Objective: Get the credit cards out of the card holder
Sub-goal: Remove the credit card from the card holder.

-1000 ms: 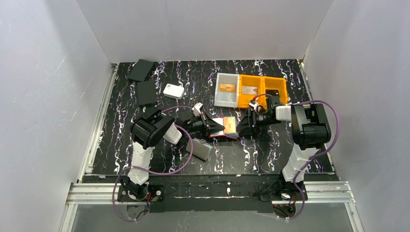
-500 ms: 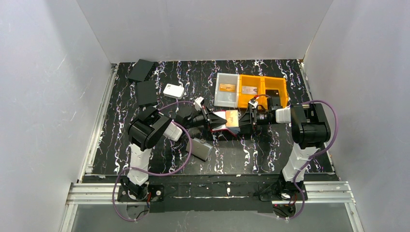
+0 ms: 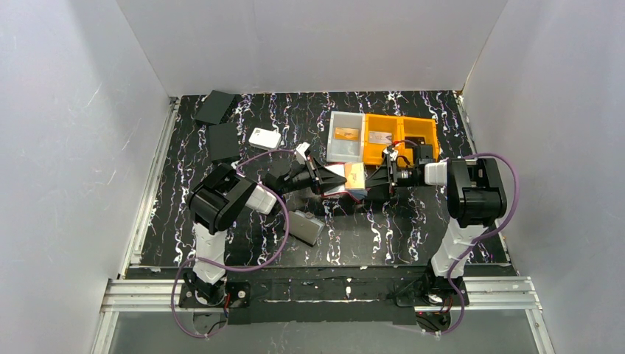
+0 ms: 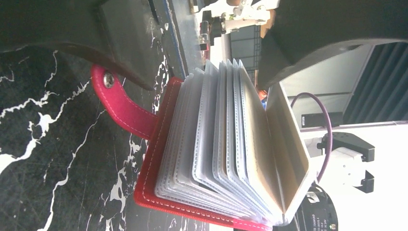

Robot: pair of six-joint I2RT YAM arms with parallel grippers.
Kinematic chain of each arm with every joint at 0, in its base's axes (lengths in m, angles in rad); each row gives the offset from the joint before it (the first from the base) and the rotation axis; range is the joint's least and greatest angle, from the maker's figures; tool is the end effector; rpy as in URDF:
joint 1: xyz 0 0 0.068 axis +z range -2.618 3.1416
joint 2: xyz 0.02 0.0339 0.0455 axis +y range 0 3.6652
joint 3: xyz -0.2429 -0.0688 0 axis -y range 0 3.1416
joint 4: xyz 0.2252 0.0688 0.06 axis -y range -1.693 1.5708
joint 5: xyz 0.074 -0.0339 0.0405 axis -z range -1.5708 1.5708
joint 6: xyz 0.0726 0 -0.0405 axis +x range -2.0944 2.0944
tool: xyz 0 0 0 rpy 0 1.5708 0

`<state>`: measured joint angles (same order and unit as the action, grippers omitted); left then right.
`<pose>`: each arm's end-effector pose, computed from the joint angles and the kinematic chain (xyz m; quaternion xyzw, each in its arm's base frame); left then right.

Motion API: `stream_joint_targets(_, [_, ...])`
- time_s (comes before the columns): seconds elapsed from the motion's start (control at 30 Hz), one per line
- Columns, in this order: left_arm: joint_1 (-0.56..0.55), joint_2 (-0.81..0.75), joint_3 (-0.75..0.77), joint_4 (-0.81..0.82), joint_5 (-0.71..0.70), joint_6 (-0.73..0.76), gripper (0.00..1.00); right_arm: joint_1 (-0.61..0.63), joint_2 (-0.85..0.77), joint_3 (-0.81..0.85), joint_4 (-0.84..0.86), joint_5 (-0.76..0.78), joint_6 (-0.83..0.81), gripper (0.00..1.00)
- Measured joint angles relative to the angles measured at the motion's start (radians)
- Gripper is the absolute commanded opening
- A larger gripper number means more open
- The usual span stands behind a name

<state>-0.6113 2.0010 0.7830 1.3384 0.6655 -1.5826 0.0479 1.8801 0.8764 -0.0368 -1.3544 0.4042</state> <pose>0.2900 -0.2580 0.1594 -0.0764 0.6685 -0.7282 0.1300 0.3071 0.0857 0.1099 -0.0283 0.7693 0.6351 0.0635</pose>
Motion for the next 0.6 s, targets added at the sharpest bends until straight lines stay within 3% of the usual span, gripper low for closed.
stream_joint_targets(0.33, [0.000, -0.005, 0.000, 0.000, -0.012, -0.016, 0.00, -0.010, -0.020, 0.002, -0.047, -0.024, -0.042, 0.99])
stream_joint_targets(0.6, [0.000, -0.060, 0.000, 0.000, -0.034, -0.035, 0.00, -0.010, -0.022, 0.116, -0.286, -0.082, -0.237, 0.99])
